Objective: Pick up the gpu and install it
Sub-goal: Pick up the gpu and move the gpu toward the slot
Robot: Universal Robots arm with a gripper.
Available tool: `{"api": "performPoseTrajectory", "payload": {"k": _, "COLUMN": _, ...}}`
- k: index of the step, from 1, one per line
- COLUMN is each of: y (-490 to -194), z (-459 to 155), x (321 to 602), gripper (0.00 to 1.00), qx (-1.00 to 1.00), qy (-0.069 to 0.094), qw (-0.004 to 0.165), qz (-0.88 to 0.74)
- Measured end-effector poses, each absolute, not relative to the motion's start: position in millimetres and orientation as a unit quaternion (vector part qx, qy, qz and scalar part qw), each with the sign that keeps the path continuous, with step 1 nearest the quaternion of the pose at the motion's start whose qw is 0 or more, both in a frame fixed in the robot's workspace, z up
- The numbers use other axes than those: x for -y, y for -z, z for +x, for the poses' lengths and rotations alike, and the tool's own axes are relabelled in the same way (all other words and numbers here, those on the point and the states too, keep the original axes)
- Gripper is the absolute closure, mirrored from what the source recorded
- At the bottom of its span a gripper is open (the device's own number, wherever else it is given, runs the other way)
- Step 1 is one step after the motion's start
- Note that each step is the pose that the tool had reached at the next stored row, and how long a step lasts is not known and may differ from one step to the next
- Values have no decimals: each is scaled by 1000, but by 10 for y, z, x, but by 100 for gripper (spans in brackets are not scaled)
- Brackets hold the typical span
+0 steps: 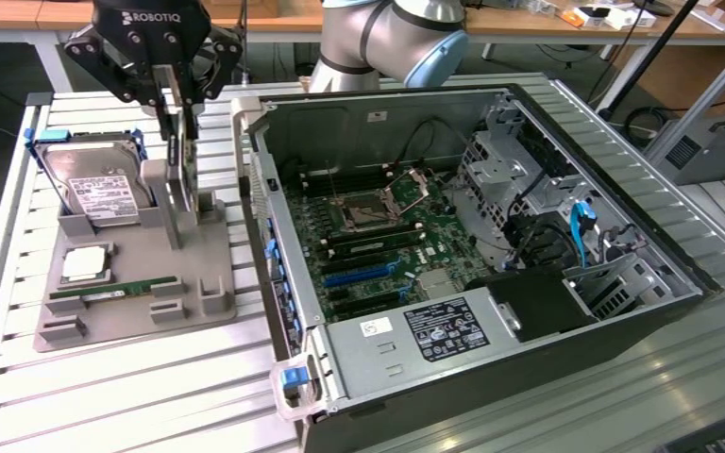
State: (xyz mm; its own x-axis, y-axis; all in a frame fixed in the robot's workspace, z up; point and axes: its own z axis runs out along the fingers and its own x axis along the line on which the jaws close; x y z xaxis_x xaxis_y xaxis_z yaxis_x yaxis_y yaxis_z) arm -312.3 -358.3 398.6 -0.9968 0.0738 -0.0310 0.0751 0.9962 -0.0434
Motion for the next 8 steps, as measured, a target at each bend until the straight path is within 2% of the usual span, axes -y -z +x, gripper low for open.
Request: {"api": "performPoseTrajectory", "payload": {"k": 8, "y": -4028, "z": -3123, "x": 3583, "gripper": 73, "qx": -999, "qy": 22, "qw": 15, "qz": 37}}
